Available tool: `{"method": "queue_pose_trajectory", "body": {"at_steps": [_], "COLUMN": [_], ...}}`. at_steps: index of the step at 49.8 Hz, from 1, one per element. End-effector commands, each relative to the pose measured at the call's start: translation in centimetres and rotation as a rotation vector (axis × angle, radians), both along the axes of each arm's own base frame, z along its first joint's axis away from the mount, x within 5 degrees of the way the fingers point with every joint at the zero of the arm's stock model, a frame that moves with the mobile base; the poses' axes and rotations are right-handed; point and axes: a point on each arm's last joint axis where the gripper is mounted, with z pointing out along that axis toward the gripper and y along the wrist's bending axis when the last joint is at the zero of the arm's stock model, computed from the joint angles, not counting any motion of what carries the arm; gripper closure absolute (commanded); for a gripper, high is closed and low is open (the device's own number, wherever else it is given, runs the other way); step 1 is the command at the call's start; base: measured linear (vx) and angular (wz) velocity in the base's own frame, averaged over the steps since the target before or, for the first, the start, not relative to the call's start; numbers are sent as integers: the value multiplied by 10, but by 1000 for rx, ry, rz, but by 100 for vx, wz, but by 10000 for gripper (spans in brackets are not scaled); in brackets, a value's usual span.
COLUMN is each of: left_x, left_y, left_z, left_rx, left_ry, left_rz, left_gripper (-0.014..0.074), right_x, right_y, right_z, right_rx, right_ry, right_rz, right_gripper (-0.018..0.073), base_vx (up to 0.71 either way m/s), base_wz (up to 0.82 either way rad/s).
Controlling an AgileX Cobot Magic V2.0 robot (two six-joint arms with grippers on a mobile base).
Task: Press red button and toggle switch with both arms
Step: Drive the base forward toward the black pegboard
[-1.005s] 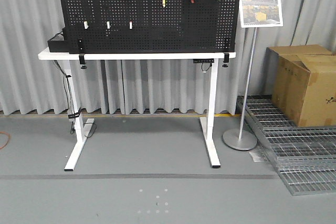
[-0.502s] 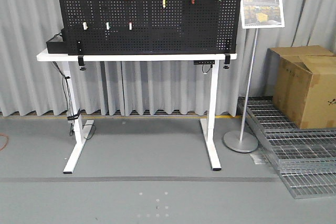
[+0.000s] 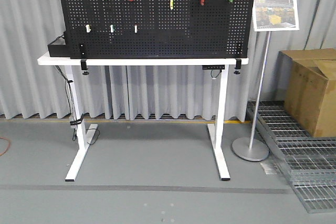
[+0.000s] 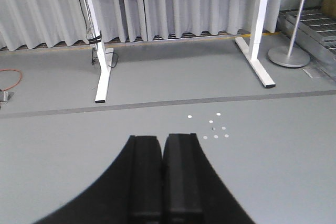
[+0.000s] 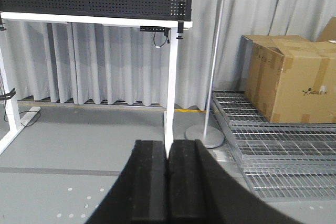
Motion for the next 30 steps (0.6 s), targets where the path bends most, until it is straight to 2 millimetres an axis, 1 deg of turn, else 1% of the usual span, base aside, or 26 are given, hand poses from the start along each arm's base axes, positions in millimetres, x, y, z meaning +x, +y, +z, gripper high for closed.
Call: {"method": "queue_pose_trajectory", "body": {"at_steps": [1,16,30], "left_x": [1,1,1], "left_y": [0,0,0], "left_z": [-4,-4,-4], "left_rx": [-19,-19,-19], "left_ry": [-56,-56,-56], "left_rz": [0,0,0], "left_gripper": [595,595,595], "right_x": [0,0,0], "right_y": [1,1,1], "right_z": [4,4,4], "right_rx": [-18,-18,-18], "right_ry": [-82,-82,-82], "right_rz": [14,14,14], "right_gripper": [563,563,563], "base_vx": [21,25,34], "base_wz": [4,-6,-9]}}
